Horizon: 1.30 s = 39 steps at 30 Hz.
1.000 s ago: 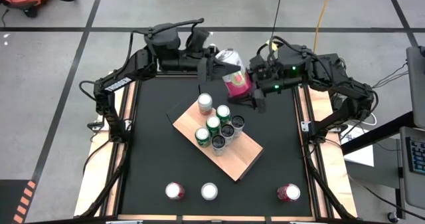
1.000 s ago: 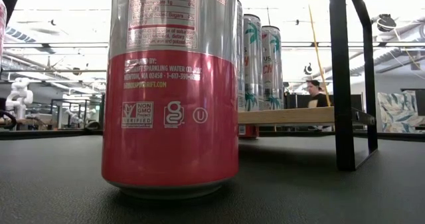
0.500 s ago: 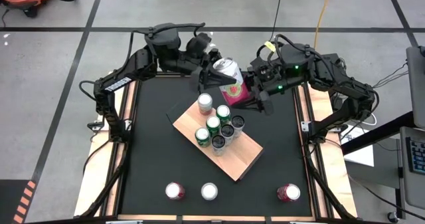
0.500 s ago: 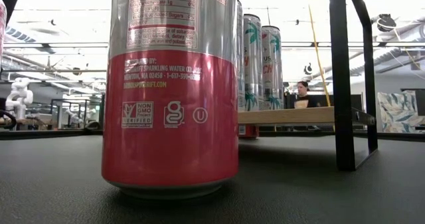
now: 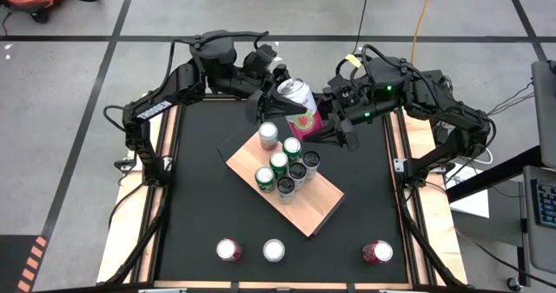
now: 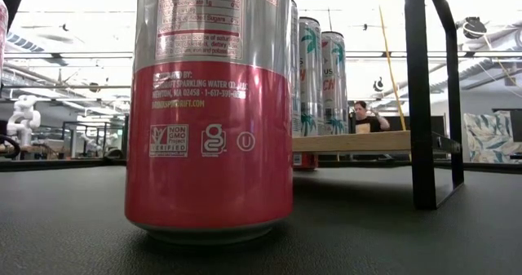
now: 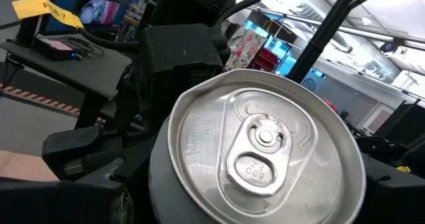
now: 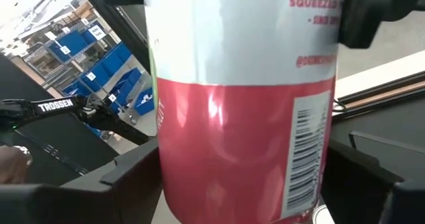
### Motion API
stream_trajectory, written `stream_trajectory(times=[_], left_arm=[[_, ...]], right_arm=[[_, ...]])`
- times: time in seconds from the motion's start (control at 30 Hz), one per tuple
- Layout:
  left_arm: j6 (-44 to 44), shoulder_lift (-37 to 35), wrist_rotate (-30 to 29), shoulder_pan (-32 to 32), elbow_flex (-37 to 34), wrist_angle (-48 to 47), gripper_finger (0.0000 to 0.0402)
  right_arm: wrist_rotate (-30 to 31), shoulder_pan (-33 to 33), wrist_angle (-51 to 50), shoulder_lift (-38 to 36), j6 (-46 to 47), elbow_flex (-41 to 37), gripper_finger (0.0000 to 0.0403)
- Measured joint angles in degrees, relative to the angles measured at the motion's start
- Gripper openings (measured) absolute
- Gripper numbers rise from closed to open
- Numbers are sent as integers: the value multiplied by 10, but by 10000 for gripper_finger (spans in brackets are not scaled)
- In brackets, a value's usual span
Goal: Place canned beverage on shelf
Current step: Put the top white and pink soda can aligned with the other white and pink soda can
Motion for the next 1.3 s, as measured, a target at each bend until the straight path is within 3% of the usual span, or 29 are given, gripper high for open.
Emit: stream_trajectory(times=[0.27,0.93,1.3], left_arm=[[0,0,-1,0,0,-5,291],[4,0,-9,-1,0,-18,291],[14,0,-10,0,0,-32,291]], right_arm=[[2,0,2,0,-21,0,337],[-15,0,2,8,-42,0,322],[-13,0,3,18,-56,0,270]])
